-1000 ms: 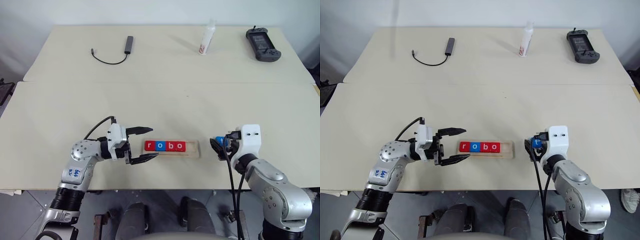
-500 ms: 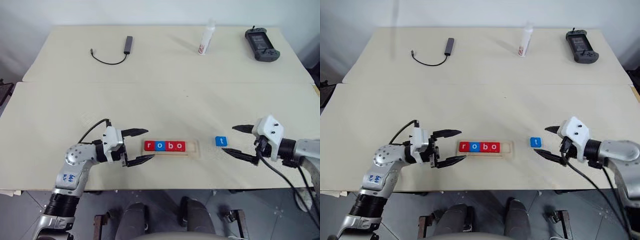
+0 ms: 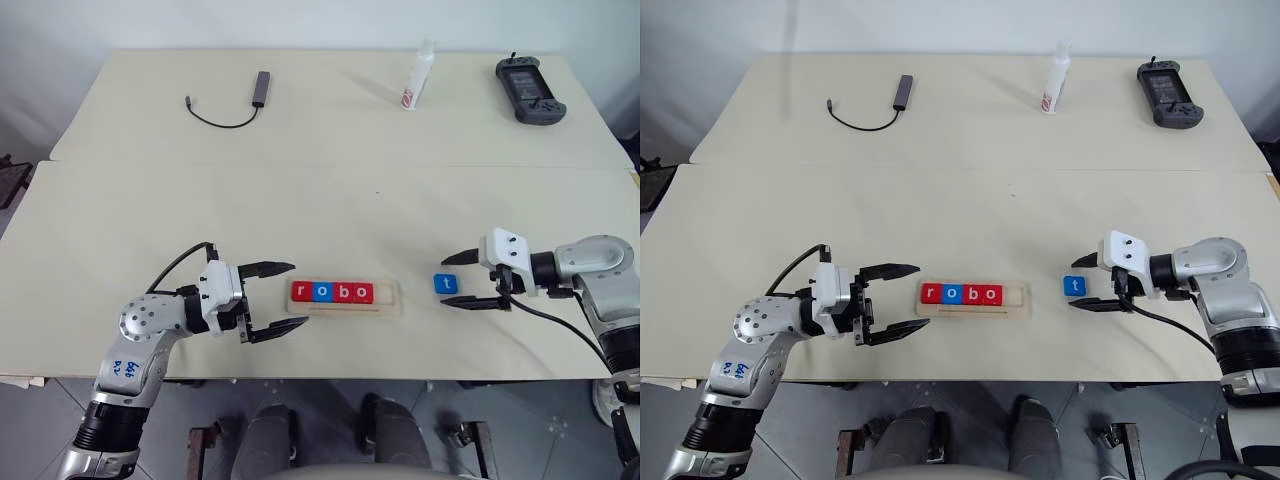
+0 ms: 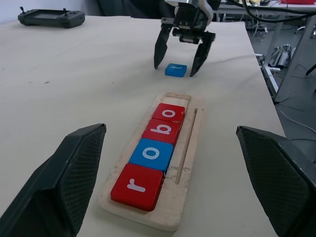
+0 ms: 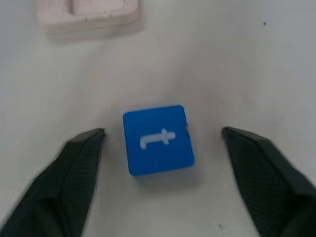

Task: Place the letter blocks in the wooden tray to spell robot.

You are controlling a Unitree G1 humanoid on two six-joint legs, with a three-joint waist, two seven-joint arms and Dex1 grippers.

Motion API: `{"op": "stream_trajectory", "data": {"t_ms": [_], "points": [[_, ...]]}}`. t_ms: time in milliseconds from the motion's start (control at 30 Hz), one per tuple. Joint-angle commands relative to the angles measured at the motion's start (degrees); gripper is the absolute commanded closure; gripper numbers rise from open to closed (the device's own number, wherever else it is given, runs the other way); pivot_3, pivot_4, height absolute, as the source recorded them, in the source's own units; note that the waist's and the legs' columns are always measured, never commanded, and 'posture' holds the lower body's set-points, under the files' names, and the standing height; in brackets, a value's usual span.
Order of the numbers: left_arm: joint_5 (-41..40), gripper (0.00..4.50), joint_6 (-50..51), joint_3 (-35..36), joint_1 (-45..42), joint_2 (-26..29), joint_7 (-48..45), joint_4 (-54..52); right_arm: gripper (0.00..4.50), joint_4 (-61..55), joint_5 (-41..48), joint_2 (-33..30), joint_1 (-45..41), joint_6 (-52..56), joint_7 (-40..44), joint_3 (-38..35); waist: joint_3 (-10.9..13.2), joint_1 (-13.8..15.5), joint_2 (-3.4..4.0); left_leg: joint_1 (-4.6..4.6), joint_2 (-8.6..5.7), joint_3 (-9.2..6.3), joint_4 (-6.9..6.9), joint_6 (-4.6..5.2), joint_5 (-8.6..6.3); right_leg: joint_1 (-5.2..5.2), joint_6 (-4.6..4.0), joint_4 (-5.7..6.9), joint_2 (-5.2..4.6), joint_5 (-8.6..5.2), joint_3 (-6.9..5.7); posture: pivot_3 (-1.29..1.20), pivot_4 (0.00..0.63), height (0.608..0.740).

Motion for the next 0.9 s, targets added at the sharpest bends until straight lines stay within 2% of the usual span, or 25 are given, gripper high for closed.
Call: {"op": "stream_trajectory", "data": {"t_ms": [33, 167, 400, 533, 900], "points": [[-0.5, 0.00, -0.2, 1.2, 0.5, 0.6, 0.8, -2.3, 1.85, 1.3, -1.0, -1.1, 0.1, -0.3, 1.2, -0.2, 0.0, 0.0, 0.00, 0.01, 0.00, -0.02, 0.02, 0.00, 0.00, 0.02, 0.00, 0.00, 0.00, 0.00, -0.01, 0.00, 0.150, 0.740], [-0.4, 0.00, -0.4, 1.0, 0.7, 0.5, 1.2, -2.3, 3.04, -2.3, 0.9, 0.2, 0.2, 0.9, 0.9, -1.3, 0.0, 0.0, 0.00, 0.01, 0.01, -0.03, 0.04, 0.00, 0.00, 0.03, 0.00, 0.01, 0.00, 0.00, 0.00, 0.00, 0.150, 0.740], [-0.3, 0.00, -0.6, 0.5, 0.1, 0.1, 1.5, -1.6, 3.04, -20.6, 6.6, 1.2, 1.2, 14.8, 0.4, -1.1, 0.0, 0.0, 0.02, -0.01, 0.03, -0.03, 0.03, -0.01, 0.00, -0.03, 0.00, 0.04, 0.00, 0.00, -0.01, 0.00, 0.150, 0.740], [-0.4, 0.00, -0.3, -0.1, -0.1, -0.2, 1.5, -1.6, 3.04, -28.4, 3.9, 1.4, 1.2, 25.3, -4.2, 2.1, 0.0, 0.3, 0.02, -0.04, 0.01, -0.07, 0.05, -0.01, 0.00, -0.03, 0.00, 0.03, -0.01, 0.00, -0.01, 0.00, 0.150, 0.740], [-0.4, 0.00, -0.5, 0.4, -1.3, 0.1, 1.3, -0.2, 3.04, -32.0, 3.2, 4.2, 2.7, 27.0, -7.2, 5.3, 0.0, 0.3, 0.02, -0.05, 0.00, -0.08, 0.04, -0.02, 0.00, -0.03, 0.00, 0.03, 0.00, 0.00, -0.03, 0.00, 0.150, 0.740]]}}
